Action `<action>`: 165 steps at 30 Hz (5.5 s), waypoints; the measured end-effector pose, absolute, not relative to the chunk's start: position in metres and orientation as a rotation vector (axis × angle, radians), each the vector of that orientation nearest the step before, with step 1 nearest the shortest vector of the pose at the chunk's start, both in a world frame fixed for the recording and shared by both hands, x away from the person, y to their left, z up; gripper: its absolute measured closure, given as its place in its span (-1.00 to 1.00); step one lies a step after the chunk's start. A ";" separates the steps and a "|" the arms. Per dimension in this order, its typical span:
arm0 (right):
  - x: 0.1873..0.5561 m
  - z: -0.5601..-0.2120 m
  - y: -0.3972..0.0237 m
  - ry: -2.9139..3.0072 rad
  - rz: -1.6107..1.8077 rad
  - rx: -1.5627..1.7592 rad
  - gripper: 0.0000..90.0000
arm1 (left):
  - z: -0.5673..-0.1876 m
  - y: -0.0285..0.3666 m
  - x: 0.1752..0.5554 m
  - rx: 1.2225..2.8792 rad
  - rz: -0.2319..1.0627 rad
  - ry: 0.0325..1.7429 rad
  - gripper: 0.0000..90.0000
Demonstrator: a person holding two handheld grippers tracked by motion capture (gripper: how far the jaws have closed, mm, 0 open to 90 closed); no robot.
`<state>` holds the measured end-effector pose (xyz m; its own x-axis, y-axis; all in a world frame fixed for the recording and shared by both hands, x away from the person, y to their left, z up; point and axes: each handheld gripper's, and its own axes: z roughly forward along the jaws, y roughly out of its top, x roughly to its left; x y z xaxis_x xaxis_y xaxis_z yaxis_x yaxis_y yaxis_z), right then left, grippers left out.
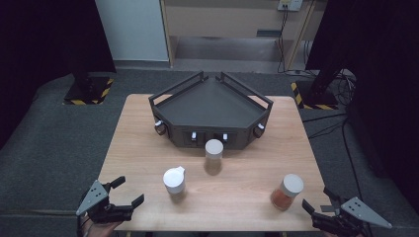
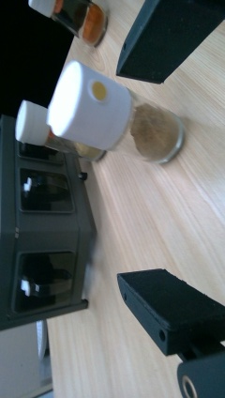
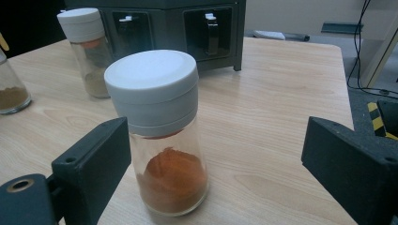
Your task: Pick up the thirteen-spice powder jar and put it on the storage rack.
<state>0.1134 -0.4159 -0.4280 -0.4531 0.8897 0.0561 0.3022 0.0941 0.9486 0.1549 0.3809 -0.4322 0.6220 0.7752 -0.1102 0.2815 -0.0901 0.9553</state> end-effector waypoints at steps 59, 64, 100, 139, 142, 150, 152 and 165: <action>0.113 -0.430 -0.420 1.806 1.399 1.177 -0.80 | -0.427 0.293 0.224 1.798 0.368 0.788 -0.72; 0.113 -0.431 -0.420 1.805 1.399 1.175 -0.80 | -0.433 0.293 0.224 1.807 0.373 0.772 -0.54; 0.114 -0.431 -0.420 1.808 1.402 1.174 -0.80 | -0.388 0.303 0.232 1.810 0.454 0.722 -0.36; 0.116 -0.432 -0.424 1.809 1.429 1.190 -0.85 | -0.288 0.294 0.307 1.747 0.545 0.748 -0.35; 0.116 -0.432 -0.424 1.811 1.430 1.192 -0.86 | -0.280 0.291 0.315 1.745 0.562 0.763 -0.35; 0.116 -0.433 -0.424 1.810 1.433 1.191 -0.86 | -0.265 0.278 0.337 1.747 0.592 0.813 -0.35; 0.116 -0.433 -0.424 1.810 1.435 1.191 -0.86 | -0.264 0.276 0.343 1.738 0.590 0.828 -0.35; 0.116 -0.433 -0.425 1.811 1.439 1.196 -0.87 | -0.272 0.253 0.383 1.692 0.622 0.957 -0.35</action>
<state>0.1163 -0.4248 -0.4329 -0.4667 0.8768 0.1155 0.3109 0.0404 0.9496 0.3833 0.2530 -0.2723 0.5455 0.8365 -0.0514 0.2935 -0.1332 0.9466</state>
